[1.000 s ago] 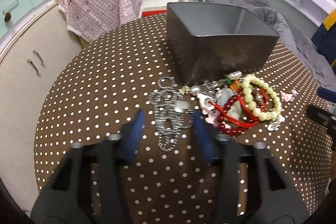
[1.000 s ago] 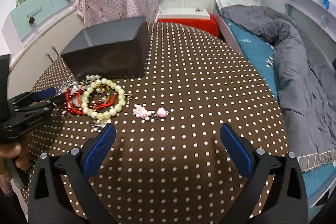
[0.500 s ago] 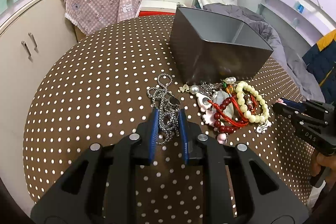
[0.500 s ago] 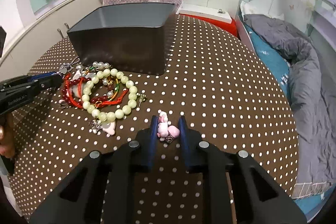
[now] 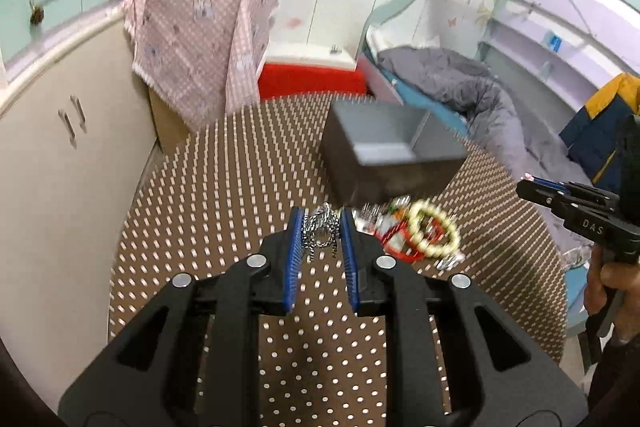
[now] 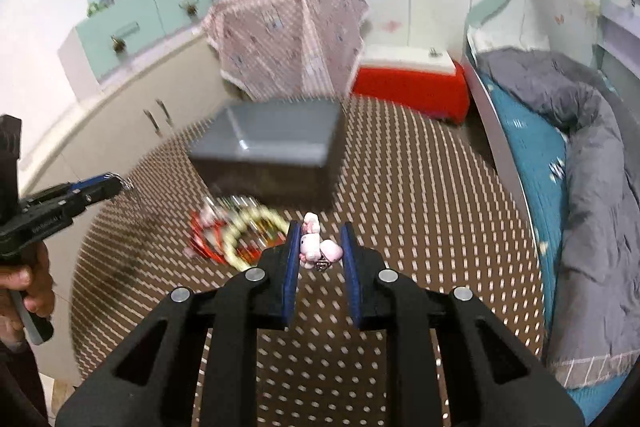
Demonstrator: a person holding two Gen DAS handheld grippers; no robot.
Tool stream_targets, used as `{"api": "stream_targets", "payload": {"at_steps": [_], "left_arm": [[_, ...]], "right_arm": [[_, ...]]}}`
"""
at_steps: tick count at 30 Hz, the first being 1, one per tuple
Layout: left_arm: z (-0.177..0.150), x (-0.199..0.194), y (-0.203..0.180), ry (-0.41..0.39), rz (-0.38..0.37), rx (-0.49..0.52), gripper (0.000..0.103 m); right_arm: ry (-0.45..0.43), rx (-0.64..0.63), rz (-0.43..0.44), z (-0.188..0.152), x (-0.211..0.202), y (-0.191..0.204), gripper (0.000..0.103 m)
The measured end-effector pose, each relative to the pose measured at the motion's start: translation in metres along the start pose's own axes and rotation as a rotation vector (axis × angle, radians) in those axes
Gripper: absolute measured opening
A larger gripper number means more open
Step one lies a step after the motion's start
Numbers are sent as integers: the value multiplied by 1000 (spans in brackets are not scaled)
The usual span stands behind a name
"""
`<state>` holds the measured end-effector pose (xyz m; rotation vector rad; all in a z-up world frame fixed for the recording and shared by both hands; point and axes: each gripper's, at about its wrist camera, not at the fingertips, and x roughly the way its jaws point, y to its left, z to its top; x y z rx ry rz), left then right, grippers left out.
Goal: Organize jewelry
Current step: 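Lift the chain with the left tool while the right tool carries the charm to the gray box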
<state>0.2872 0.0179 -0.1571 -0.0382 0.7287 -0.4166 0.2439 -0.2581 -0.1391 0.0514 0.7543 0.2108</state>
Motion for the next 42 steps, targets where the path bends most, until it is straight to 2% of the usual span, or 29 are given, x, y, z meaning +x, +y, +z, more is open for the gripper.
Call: {"api": "stream_targets", "payload": {"at_steps": [5,6,11,14,17,18,19,20,23,27,32,35,36,37,42], "left_arm": [[27,-25,-12,-79,-16,47,17],[34,-29,-17,-97,-25,60,11],[66,-37,-38,-164,-47,116,11],[77,-38,-42,-176,-37,132,11],[72,-31,-42,-141,-14,146,14],[65,-25,-40,-117,11,145,36],[55,-18,-37,-96,38,137,78],[44,-11,-31,-83,66,118,91],[16,10,-15,3,66,78,94],[-22,55,-6,136,97,77,94],[-33,86,-9,188,124,112,84],[-30,97,-11,191,99,119,59],[-27,96,-12,188,84,125,34],[-24,95,-13,192,62,129,18],[-14,78,-12,154,11,100,17]], "right_arm": [[-89,-64,27,37,-22,15,18],[-103,-75,30,45,-23,18,18],[-158,-104,43,78,-23,26,18],[-162,-113,41,84,-22,29,18],[-148,-99,57,74,-23,26,18],[-132,-93,59,68,-19,26,18],[-118,-85,61,62,-15,24,18],[-109,-76,66,60,-15,23,18],[-66,-52,70,47,-2,21,18],[-34,-24,77,35,5,18,18],[-25,-13,74,33,5,17,19],[-22,-9,71,32,6,16,19],[-22,-7,72,32,6,15,19],[-22,-7,71,32,6,15,19],[-38,-15,75,38,3,18,18]]}}
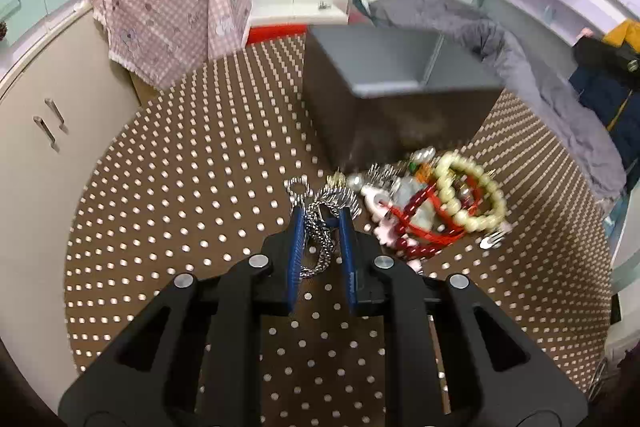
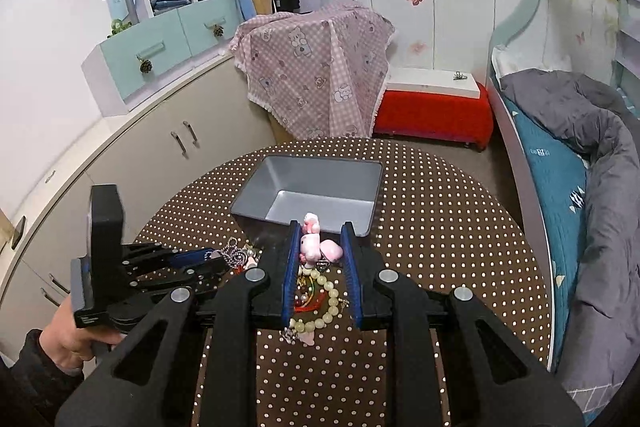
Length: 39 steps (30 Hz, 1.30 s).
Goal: Organize jewelry
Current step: 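Lift the chain with the left tool while the right tool carries the charm to the gray box, then open the left tool over the box while the right tool releases the charm inside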
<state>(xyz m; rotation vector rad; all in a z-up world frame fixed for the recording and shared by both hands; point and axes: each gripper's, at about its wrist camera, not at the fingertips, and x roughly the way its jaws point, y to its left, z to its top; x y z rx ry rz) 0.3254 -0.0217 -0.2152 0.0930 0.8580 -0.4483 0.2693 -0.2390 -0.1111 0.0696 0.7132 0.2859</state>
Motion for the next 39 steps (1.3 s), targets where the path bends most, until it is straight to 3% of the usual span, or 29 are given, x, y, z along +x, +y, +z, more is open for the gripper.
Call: {"api": "stream_targets", "payload": {"at_steps": [11,21,29,36,39], "left_arm": [[59,-107,-15,-260,-25,62,17],[115,-149,-35,-403,-25,99,17],[144,-146,-42,-428,-68,85,17],[162,-116,-43,-366,-94,59,17],[162,-98,-46,-327,-64,63,18]], "right_arm": [[-93,-70,4,38,-20,15,18],[-167,-96,10,74,-35,14,18],[-150,-79,36,91,-22,5,18],[-48,-61,54,88,17,-1,18],[12,-40,62,83,39,-6,18]]}}
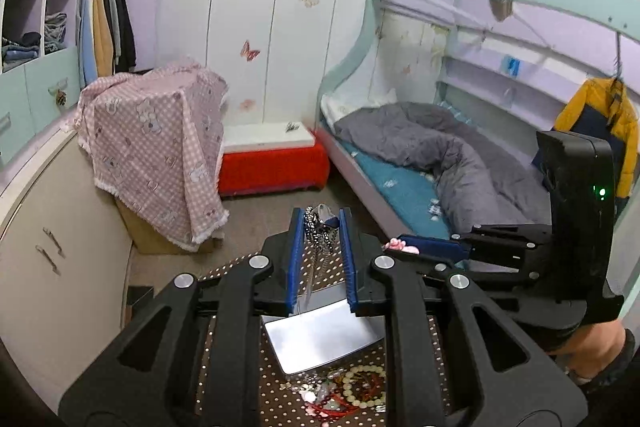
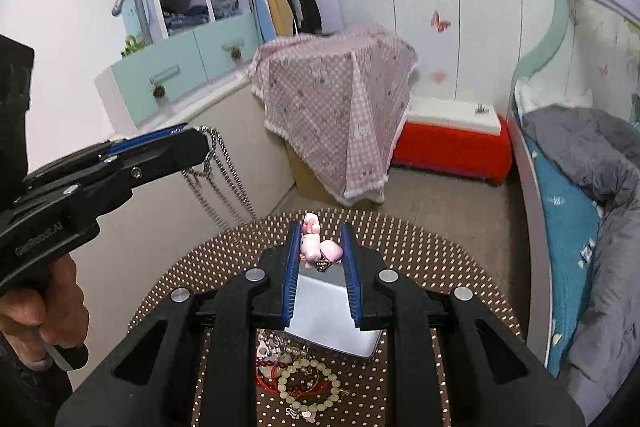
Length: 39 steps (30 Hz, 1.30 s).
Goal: Organize jewelry
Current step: 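Open the left tool over the box while the right tool releases the charm inside, then move both tools back from the box to the jewelry pile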
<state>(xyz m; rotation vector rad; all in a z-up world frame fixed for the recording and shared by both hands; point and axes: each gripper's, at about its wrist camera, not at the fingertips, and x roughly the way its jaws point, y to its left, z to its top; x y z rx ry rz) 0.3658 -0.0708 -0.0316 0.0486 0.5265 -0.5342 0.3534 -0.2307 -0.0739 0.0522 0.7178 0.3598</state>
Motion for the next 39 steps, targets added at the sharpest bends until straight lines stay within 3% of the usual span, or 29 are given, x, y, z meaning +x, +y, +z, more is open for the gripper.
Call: {"api": "stream_targets", "payload": {"at_steps": [2,3,4,5,6,9,20,31,39], "left_arm": [[-4,14,3,49,38,15,19],[-6,16,3,60,54,16,26],[-7,18,3,69,73,17,57],[-9,16,4,60,93,10,75],[-10,13,5,37,103,0,90],[-11,6,10,26,127,-20,91],[-20,-29,29,-10,195,-83,93],[-53,-85,30,-66,236,-79,93],[-86,-102,30,-58,242,-116,93]], "right_arm": [[48,18,4,-3,14,-4,22],[62,31,-6,-4,19,-6,30],[61,45,-21,-6,21,-9,56],[52,56,-27,-8,20,-11,75],[38,72,-30,-9,19,-14,79],[5,117,-57,-13,10,-21,95],[-59,187,-111,-21,-25,-31,96],[-177,147,-153,-44,-90,-2,96],[-181,86,-137,-73,-98,20,96]]}}
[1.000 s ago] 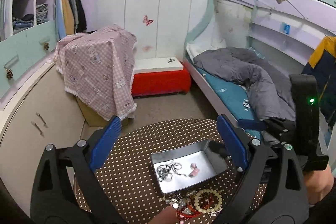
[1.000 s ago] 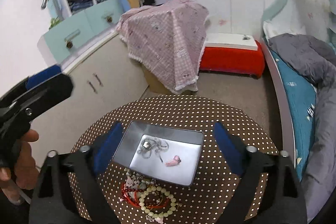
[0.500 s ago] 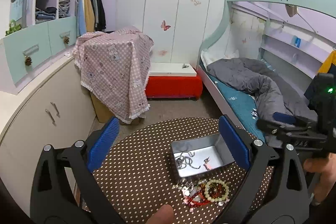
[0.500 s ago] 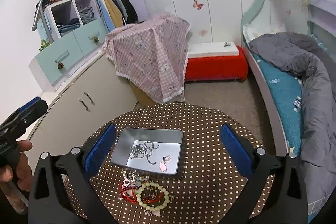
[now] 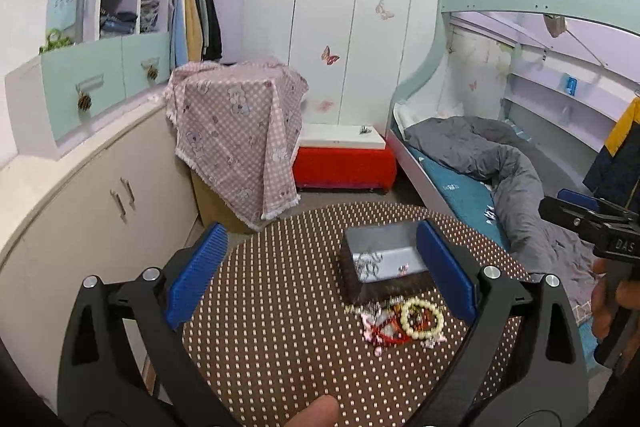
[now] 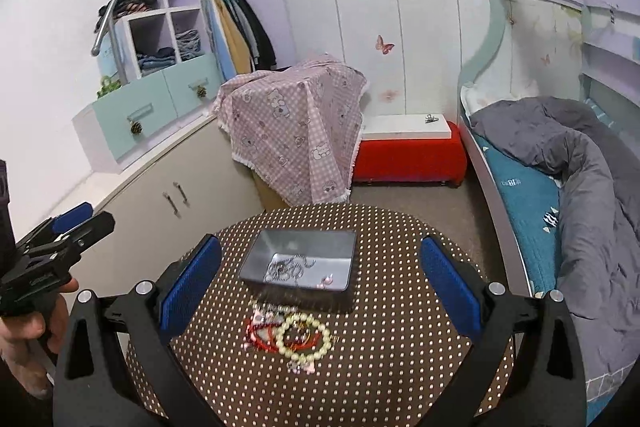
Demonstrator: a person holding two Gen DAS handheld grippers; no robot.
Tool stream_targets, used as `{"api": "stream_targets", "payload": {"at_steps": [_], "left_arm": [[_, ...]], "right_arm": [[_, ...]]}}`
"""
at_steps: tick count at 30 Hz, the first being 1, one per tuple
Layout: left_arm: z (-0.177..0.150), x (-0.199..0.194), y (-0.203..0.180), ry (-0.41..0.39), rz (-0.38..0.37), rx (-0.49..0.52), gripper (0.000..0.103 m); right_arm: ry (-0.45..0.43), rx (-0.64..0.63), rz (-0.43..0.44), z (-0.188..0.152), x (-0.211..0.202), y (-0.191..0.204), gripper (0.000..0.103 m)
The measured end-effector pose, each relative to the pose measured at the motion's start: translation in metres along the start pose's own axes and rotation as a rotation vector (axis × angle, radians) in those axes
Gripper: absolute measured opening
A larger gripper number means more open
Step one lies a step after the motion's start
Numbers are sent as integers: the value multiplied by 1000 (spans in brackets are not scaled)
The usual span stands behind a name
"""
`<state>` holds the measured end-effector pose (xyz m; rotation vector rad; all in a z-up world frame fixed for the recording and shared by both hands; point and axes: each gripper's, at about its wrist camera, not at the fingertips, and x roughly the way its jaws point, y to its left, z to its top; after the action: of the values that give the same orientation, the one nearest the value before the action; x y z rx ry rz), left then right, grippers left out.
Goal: Organize jewelry
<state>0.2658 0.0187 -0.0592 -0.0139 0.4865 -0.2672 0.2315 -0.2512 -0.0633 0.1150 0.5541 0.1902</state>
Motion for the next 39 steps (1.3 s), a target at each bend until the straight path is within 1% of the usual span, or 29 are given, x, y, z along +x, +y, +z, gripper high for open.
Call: {"api": "stream_targets", "payload": {"at_steps": [3,5,9,12,14,15,17,19,23,29,32,33,35,37,39], "left_arm": [[-16,2,3,19,7,-10,93],[-27,7,4,42,5,-18,93],[-51,19,7,99,1,-29,93],[-67,26,8,132,6,-46,93],[-75,33,10,155,5,-51,93],[-80,37,9,170,10,-48,93],[-89,43,8,197,15,-44,93],[-96,48,6,219,11,-46,93],[-104,56,2,246,8,-42,93],[-113,68,-4,279,1,-35,93],[-117,71,-10,292,-8,-32,93],[-118,72,-12,294,-9,-31,93],[-120,74,-15,301,-10,-29,93],[-123,77,-17,313,-11,-25,93],[-124,79,-19,320,-11,-22,93]], "right_arm": [[28,-20,6,-17,7,6,96],[48,-34,26,-28,12,10,96],[114,-71,68,-53,33,14,95],[180,-92,77,-72,51,14,82],[216,-105,90,-83,62,15,68],[229,-114,95,-87,66,17,65],[263,-147,93,-97,76,21,53],[286,-169,104,-105,81,22,47],[322,-194,104,-117,88,25,44],[370,-148,107,-131,97,20,44],[385,-136,106,-136,108,22,43],[386,-136,97,-137,111,21,40],[366,-150,75,-137,112,23,29],[364,-168,70,-139,109,24,22],[365,-165,89,-140,105,23,22]]}}
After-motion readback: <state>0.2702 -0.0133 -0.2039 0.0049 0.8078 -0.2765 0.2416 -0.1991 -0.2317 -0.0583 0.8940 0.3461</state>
